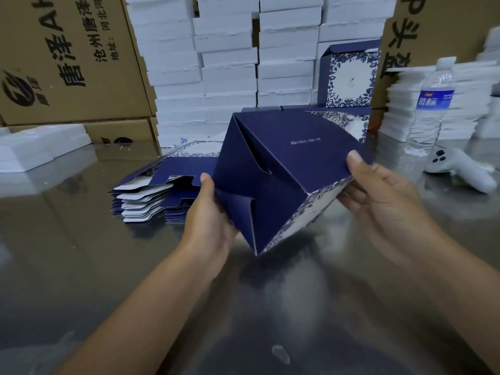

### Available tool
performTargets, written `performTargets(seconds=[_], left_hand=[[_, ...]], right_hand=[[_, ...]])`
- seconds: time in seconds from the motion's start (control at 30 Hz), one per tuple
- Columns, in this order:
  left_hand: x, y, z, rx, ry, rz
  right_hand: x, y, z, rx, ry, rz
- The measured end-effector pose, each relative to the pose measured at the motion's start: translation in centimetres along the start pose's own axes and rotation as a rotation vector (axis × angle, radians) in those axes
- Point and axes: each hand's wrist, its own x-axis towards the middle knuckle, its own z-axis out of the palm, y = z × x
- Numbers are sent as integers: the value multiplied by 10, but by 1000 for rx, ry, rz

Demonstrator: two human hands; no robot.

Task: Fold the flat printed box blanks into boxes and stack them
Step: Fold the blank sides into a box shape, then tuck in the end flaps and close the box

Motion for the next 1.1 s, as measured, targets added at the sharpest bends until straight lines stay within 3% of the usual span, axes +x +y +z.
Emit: performTargets(seconds=[0.17, 0.3, 0.4, 0.5, 0.77, 0.87, 0.97, 1.1], left_hand=[[-4, 7, 2, 319, 54, 349], [-12, 8, 1, 524, -108, 674], [-22, 6, 3, 667, -265, 812], [-24, 3, 4, 760, -346, 870], [-20, 0, 3, 832, -325, 1022], [-18, 0, 2, 800, -292, 1061], [-15, -2, -1, 801, -280, 1128], [-13, -6, 1, 789, -367, 1240]], right_hand=[[-3, -3, 0, -247, 102, -385], [-12, 5, 2, -768, 144, -835], [-14, 12, 6, -1087, 26, -1206], [-13, 17, 12, -1266, -64, -1401], [-20, 17, 23, -1371, -231, -1435], [-23, 11, 22, -1208, -295, -1271], [-24, -3, 22, -1109, -199, -1144], [-16, -24, 40, -1351, -172, -879]])
